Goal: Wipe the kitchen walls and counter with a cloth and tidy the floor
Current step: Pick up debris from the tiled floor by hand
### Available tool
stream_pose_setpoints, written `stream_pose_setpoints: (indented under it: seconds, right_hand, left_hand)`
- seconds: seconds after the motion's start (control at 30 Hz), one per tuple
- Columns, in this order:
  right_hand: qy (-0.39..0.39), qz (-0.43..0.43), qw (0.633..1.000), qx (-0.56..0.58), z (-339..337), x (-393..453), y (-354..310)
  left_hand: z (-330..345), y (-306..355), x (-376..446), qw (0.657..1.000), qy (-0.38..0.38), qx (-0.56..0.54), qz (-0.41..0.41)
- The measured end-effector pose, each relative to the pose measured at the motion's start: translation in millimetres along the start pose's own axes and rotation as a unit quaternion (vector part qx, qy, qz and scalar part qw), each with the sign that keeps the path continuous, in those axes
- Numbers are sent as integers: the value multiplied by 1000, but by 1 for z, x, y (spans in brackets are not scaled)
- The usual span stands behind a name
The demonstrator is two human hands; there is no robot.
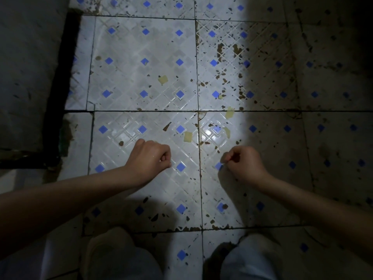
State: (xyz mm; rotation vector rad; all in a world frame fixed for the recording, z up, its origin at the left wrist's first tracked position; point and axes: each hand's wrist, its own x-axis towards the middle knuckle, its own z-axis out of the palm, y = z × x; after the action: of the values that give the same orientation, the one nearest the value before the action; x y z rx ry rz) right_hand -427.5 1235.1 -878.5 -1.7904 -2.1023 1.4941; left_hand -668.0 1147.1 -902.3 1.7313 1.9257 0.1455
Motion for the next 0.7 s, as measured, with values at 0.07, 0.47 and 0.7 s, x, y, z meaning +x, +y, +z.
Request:
stream_pose_setpoints:
  seconds: [0.07, 0.47, 0.7]
  right_hand:
    - [19, 13, 1000, 10, -2, 0, 5]
    - [-13, -14, 996, -87, 2, -3, 20]
    - [-20, -102, 974, -201, 5, -3, 11]
  left_hand:
    - [0, 0, 2, 1000, 20, -2, -3]
    - [0, 7, 11, 997, -11, 43, -55]
    - [3, 4, 9, 999, -16, 37, -34]
